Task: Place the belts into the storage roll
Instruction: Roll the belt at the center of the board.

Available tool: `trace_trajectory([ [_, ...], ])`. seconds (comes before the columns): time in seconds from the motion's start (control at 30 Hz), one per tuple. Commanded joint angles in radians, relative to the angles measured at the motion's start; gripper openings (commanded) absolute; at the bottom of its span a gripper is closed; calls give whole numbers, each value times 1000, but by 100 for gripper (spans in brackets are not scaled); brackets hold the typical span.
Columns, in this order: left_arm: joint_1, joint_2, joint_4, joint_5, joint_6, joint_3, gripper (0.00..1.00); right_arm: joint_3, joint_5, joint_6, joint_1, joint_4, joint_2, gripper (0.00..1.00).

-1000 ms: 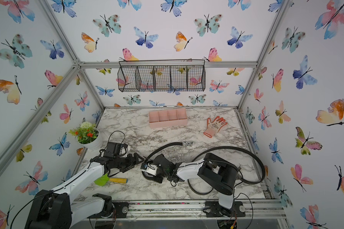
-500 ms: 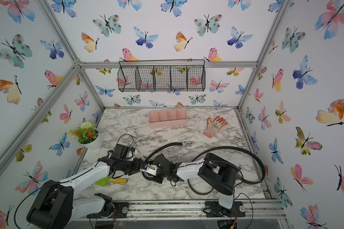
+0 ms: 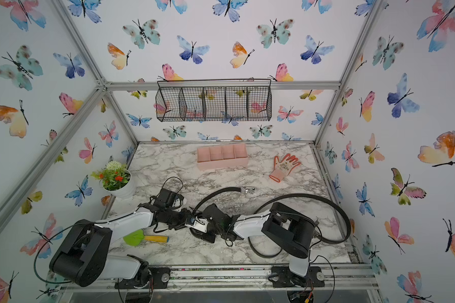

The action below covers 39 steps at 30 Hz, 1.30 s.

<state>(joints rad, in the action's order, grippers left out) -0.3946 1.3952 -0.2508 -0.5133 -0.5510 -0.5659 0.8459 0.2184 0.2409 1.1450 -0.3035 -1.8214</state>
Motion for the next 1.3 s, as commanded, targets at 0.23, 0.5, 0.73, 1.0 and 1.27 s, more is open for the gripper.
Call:
trace_trajectory([
  [0.23, -61, 113, -22, 71, 66, -78, 23, -13, 68, 38, 11, 70, 4, 3],
  [0.5, -101, 124, -36, 122, 67, -73, 17, -17, 51, -3, 9, 50, 19, 3],
  [0.73, -121, 95, -109, 209, 75, -93, 7, -81, -34, -155, -55, -27, 113, 24],
  [1.0, -153, 103, -209, 294, 94, -159, 6, -43, -27, -218, -171, 100, 267, 62],
  [1.27, -205, 203, -416, 510, 156, -325, 6, 198, -76, -200, -373, 391, 145, 70],
])
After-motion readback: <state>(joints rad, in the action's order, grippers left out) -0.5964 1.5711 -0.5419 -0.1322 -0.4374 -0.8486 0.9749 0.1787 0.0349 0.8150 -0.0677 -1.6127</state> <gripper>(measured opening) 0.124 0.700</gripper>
